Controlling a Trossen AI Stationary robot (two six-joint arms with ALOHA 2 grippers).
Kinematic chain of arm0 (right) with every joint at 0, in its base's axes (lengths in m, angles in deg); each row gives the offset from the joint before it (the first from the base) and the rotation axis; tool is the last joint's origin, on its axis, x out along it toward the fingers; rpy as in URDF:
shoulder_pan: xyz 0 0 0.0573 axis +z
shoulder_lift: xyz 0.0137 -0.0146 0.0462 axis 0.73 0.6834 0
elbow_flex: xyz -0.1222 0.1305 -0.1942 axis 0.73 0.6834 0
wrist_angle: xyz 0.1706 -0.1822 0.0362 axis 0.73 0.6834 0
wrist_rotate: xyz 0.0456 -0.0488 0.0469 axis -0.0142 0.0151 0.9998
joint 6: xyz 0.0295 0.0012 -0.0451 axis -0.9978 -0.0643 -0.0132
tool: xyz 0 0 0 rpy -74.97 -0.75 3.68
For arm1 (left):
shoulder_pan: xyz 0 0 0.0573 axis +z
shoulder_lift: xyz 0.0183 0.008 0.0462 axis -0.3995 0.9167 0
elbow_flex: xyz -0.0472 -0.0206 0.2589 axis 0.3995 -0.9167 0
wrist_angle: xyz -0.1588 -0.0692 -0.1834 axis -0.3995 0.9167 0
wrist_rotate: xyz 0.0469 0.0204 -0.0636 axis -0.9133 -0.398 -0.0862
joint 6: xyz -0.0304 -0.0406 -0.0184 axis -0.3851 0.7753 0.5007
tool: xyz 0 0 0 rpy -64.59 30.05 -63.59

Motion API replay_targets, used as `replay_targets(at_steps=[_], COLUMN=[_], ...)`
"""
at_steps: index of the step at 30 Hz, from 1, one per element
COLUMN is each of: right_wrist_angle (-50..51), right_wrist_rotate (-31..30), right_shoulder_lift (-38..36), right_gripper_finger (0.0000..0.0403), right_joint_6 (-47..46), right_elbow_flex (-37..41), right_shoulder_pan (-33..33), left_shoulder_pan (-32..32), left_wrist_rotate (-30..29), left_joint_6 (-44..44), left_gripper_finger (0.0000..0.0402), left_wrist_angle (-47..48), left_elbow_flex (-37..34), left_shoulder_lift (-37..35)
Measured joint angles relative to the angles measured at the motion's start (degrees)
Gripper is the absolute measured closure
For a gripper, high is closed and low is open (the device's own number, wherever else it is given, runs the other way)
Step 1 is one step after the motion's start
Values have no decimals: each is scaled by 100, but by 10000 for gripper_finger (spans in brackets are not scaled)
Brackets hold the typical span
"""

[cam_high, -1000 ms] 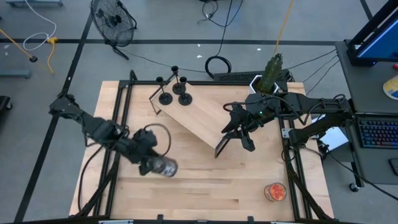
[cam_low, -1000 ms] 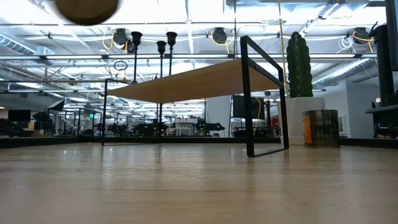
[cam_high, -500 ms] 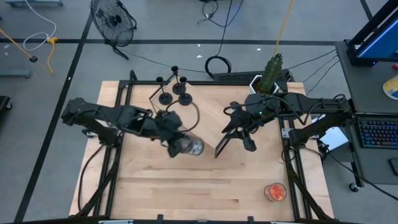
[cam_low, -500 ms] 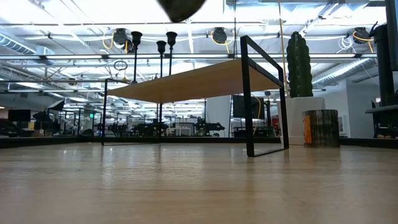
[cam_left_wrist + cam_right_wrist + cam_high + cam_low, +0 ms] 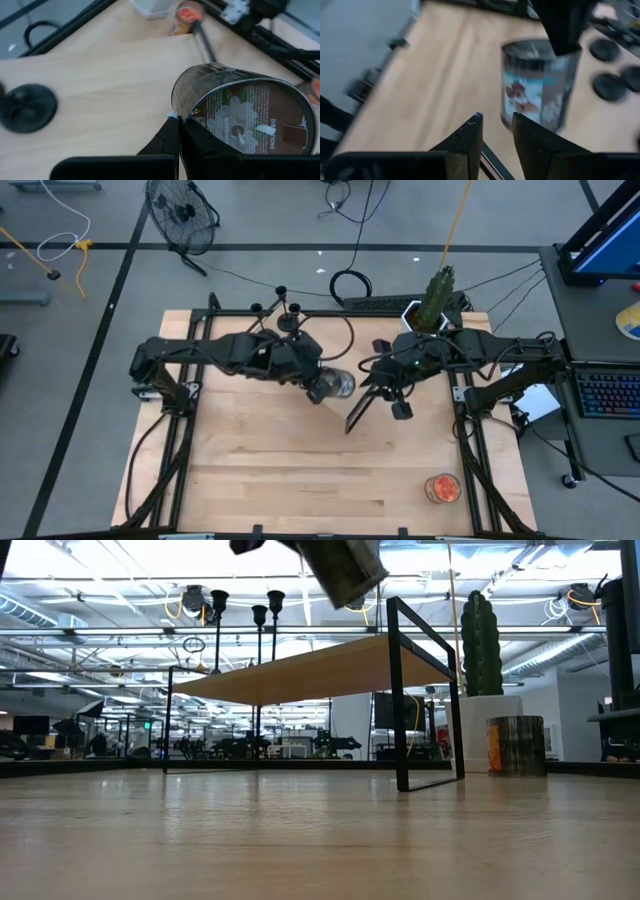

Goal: Pick & Place candle stick holders
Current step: Put the brown scented candle on the shelf

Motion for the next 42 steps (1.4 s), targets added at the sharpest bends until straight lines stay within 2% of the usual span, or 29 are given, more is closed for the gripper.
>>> replay_targets(at_steps=[4, 9, 16, 24, 42], right_wrist_angle=[430, 570, 564, 657, 888], right_wrist_rotate=[-563, -714, -712, -712, -710], right_shoulder_lift=[0, 0, 0, 0, 0], right_gripper_finger=[301, 300, 300, 300, 300], right_joint_6=[145, 195, 336, 352, 356], right_elbow_flex=[0, 0, 0, 0, 0], right_shoulder_pan=[-4, -4, -23, -48, -48], left_shoulder_pan=[180, 310, 427, 457, 724], left_wrist_rotate=[-2, -137, -135, 209, 310], left_joint_6=[590, 1214, 1343, 1489, 1367], left_gripper_finger=[401, 401, 401, 401, 397], left_wrist_angle=[624, 1290, 1172, 1327, 1099], left_elbow_flex=[3, -14, -14, -21, -19], left_shoulder_lift=[25, 18, 144, 427, 449])
